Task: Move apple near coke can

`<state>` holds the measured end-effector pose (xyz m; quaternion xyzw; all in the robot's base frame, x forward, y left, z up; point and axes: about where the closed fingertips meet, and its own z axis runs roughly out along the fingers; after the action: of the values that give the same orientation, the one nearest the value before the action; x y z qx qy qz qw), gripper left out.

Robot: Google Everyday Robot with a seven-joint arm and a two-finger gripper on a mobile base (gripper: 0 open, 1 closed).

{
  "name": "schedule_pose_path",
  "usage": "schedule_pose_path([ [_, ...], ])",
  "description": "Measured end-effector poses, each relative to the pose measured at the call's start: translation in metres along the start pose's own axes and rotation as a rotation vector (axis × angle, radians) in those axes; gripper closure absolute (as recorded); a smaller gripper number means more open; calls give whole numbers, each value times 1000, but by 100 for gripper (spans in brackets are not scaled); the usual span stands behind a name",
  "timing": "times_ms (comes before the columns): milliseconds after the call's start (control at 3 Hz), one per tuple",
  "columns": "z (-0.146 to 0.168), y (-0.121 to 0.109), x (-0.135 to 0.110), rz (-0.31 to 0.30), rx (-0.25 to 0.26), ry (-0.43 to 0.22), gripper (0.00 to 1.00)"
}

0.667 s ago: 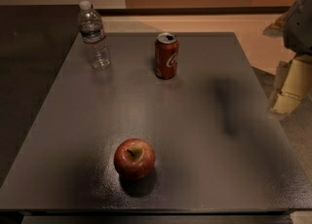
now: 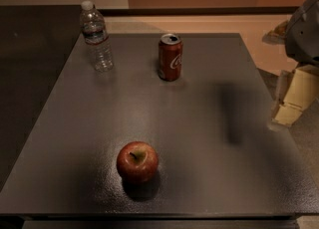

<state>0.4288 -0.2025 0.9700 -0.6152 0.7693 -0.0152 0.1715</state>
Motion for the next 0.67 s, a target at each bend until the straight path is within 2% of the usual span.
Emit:
schedule_pose_path([
  [333, 19, 29, -23, -44, -55, -100, 0],
  [667, 36, 63, -60, -92, -121, -217, 0],
])
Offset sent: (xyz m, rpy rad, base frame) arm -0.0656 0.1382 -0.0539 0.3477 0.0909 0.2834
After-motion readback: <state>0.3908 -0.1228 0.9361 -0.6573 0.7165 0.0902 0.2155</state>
